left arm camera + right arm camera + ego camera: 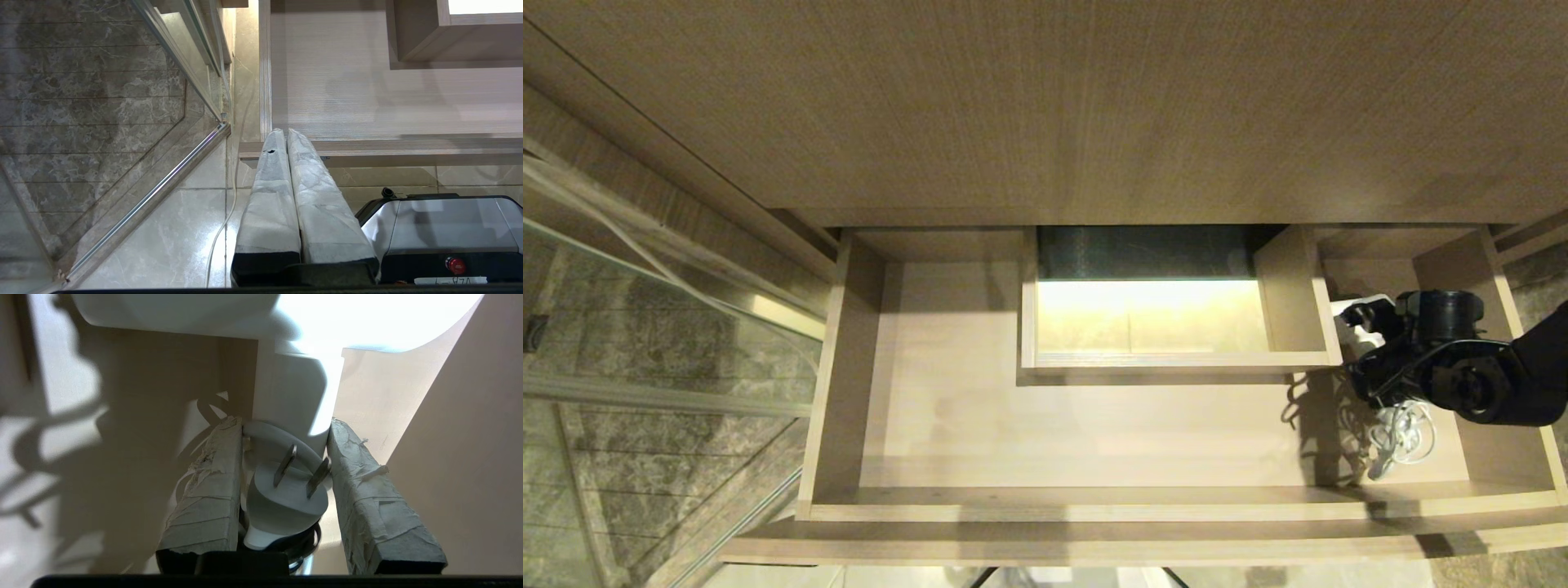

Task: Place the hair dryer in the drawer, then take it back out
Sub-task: Put it into the drawer

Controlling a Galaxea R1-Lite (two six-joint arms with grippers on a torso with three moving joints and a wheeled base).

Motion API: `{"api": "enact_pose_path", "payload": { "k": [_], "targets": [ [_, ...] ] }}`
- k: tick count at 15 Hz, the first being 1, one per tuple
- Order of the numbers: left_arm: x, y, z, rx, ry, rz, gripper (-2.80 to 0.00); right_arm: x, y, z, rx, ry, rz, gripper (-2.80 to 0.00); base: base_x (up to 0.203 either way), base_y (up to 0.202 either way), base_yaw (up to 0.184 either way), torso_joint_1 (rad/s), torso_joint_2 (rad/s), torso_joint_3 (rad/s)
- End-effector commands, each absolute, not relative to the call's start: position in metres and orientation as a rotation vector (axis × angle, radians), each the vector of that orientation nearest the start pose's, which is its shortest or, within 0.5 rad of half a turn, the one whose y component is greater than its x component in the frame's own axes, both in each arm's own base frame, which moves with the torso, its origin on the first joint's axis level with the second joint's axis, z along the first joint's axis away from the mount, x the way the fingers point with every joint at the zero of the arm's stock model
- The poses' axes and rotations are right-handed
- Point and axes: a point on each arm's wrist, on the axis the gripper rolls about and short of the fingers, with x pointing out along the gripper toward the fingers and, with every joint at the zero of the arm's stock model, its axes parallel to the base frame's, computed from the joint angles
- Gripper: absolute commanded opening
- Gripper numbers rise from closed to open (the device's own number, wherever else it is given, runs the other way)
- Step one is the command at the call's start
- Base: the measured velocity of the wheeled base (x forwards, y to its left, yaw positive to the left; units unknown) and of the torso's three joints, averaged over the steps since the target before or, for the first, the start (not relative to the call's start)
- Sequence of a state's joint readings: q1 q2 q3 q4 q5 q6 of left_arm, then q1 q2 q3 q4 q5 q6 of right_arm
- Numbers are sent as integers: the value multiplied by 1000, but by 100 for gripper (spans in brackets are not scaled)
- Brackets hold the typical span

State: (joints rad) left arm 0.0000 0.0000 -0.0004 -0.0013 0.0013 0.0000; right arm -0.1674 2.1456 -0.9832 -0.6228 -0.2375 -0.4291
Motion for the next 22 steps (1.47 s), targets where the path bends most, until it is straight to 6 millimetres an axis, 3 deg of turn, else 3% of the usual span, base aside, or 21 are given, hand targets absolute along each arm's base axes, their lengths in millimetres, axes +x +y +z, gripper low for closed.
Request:
{"api": "enact_pose_path", "payload": {
  "k": [1,4,7,12,22],
  "targets": [
    [-23,0,76,0,-3,2,-280,383,-70,78,-437,589,-279,-280,0,0,0,0,0,0],
    [-23,0,76,0,-2,2,-280,374,-69,104,-440,524,-295,-280,0,0,0,0,0,0],
    [-23,0,76,0,-2,2,-280,354,-65,110,-447,536,-290,-280,0,0,0,0,0,0],
    [-23,0,76,0,-2,2,-280,345,-64,83,-449,636,-265,-280,0,0,0,0,0,0],
    [-23,0,76,0,-2,2,-280,374,-68,62,-451,650,-258,-280,0,0,0,0,0,0]
  ]
}}
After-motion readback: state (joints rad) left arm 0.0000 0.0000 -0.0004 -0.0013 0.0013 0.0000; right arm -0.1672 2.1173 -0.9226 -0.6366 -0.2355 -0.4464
